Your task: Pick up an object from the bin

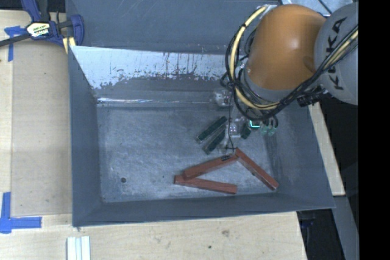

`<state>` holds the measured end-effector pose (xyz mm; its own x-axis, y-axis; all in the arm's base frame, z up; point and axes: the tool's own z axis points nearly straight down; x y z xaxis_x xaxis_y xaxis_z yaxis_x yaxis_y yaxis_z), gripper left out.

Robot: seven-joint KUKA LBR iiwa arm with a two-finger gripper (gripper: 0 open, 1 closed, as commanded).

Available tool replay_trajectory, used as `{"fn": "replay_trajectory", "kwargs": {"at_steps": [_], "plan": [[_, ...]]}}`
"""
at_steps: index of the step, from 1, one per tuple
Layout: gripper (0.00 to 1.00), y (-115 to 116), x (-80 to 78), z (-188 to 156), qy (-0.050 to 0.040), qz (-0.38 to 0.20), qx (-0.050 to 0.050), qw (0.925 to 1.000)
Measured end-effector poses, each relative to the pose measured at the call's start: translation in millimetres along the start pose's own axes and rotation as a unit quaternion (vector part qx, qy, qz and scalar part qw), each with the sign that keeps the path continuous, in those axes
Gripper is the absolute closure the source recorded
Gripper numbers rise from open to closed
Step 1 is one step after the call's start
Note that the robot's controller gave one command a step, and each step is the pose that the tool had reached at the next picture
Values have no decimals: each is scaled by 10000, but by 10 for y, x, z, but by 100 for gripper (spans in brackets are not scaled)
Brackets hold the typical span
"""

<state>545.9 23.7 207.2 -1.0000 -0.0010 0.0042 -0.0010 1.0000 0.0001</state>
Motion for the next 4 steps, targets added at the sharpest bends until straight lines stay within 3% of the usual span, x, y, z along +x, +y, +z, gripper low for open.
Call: {"fn": "replay_trajectory", "kwargs": {"at_steps": [1, 2, 3, 4], "plan": [[0, -1, -16, -38, -38, 3, -2, 10000], [0, -221, -45, 634, -53, -543, 4, 9985], [0, -313, -2, 792, -19, -589, 1, 9983], [0, -473, -381, 790, -54, -1501, 9, 9887]]}}
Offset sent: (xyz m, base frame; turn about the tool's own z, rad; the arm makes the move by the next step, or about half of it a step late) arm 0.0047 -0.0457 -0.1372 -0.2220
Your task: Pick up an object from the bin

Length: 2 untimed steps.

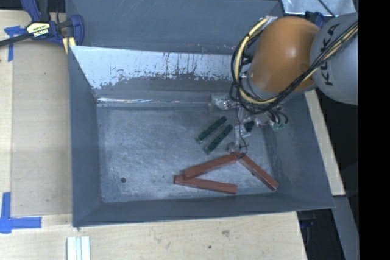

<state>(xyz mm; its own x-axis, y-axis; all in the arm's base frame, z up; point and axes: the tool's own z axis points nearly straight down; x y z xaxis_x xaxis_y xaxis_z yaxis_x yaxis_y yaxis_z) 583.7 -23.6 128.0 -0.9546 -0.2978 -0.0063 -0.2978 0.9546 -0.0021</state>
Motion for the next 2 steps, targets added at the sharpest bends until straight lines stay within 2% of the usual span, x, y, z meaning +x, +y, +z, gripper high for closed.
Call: {"fn": "replay_trajectory", "kwargs": {"at_steps": [1, 2], "plan": [[0, -91, 28, 604, 30, 597, -12, 9982], [100, 44, -114, 571, -1, -231, 0, 9997]]}}
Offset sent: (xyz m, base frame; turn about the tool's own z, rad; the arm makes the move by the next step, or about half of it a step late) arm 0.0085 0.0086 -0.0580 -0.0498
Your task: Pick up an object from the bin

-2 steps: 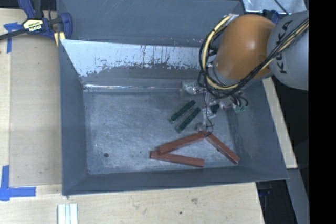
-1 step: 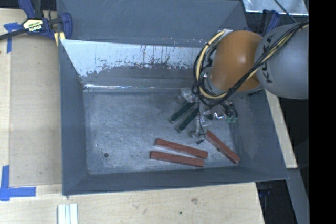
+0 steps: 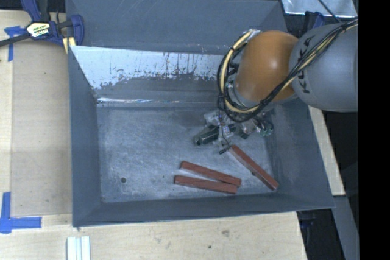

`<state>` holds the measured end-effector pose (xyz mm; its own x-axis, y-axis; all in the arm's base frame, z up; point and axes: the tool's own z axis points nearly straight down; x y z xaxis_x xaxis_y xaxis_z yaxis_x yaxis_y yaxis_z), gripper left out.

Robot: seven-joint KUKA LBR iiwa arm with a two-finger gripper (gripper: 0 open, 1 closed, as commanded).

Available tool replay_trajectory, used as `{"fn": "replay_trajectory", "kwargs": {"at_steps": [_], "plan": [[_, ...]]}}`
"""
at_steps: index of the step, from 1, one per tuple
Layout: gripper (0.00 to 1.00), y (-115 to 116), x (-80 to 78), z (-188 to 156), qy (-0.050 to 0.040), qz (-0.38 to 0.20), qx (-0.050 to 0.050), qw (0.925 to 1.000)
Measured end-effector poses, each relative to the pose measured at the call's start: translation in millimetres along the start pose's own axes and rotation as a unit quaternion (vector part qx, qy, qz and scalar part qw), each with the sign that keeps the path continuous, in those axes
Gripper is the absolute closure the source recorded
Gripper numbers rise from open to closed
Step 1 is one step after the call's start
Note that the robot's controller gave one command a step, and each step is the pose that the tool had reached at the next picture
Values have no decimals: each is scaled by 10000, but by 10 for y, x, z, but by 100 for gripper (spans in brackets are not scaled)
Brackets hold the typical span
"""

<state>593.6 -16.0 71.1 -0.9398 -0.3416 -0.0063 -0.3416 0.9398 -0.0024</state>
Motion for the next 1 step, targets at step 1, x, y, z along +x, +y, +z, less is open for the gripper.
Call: {"fn": "replay_trajectory", "kwargs": {"at_steps": [1], "plan": [[100, 0, 0, 0, 0, 3, -1, 10000]]}}
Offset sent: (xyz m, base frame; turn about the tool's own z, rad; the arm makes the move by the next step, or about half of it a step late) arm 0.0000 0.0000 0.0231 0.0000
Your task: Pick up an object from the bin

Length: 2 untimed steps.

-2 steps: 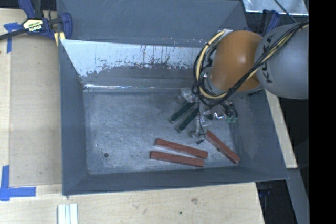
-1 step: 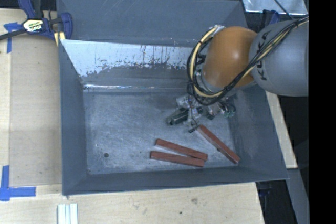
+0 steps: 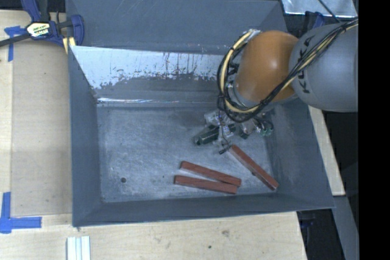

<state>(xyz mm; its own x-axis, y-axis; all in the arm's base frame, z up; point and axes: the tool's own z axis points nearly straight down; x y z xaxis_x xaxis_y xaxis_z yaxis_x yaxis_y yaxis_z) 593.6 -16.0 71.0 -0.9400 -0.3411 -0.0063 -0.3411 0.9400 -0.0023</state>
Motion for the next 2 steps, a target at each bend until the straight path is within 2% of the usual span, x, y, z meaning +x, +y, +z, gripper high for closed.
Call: {"fn": "replay_trajectory", "kwargs": {"at_steps": [2], "plan": [[100, 7, 16, -118, 36, 6, -15, 10000]]}}
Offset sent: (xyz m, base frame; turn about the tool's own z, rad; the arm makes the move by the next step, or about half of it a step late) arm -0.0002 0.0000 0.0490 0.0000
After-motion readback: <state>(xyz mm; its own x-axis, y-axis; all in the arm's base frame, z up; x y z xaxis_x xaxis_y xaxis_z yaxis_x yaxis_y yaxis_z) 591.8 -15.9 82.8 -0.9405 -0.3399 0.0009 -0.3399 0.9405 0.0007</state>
